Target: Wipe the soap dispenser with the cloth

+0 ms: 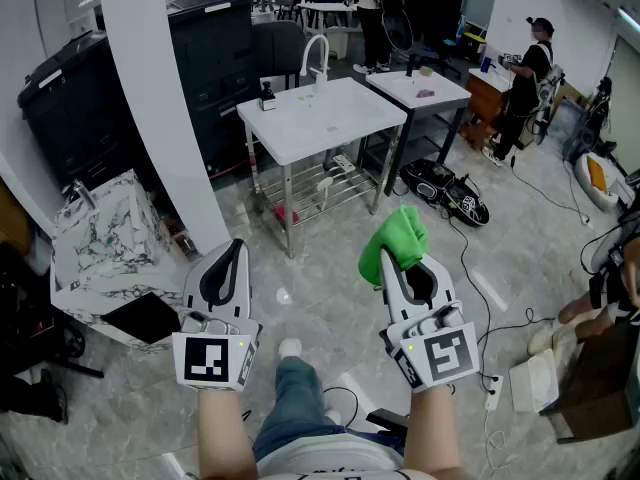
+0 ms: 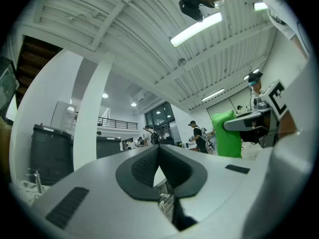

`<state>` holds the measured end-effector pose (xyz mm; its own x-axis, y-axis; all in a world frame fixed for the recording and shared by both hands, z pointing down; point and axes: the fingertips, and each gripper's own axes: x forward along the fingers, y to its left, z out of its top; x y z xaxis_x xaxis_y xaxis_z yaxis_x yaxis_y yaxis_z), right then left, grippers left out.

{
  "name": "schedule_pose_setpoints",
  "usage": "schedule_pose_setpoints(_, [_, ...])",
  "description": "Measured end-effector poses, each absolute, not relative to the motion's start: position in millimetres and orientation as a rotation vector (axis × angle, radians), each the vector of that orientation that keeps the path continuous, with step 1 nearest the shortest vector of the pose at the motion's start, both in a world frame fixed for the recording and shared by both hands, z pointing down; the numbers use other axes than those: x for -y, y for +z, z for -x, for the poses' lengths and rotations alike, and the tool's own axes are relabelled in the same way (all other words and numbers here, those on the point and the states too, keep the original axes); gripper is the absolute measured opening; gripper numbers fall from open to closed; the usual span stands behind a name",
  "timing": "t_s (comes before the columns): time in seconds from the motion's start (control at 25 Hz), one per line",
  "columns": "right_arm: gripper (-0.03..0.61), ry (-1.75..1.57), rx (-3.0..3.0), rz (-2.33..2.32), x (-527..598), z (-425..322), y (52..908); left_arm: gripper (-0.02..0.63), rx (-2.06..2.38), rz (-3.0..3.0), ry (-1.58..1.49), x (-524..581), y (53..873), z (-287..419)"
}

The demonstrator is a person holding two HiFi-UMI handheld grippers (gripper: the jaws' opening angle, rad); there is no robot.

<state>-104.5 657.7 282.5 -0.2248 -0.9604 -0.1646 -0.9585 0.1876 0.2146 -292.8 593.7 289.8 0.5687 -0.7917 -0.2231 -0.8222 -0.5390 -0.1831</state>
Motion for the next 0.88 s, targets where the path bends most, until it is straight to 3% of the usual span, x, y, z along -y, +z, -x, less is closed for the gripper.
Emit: schedule_pose_setpoints(0.88, [0.049, -0.366, 2.366, -1.946, -375.0, 93.2, 286.9, 0.015, -1.304, 2.623, 0.157, -296.1, 298.9, 268.0])
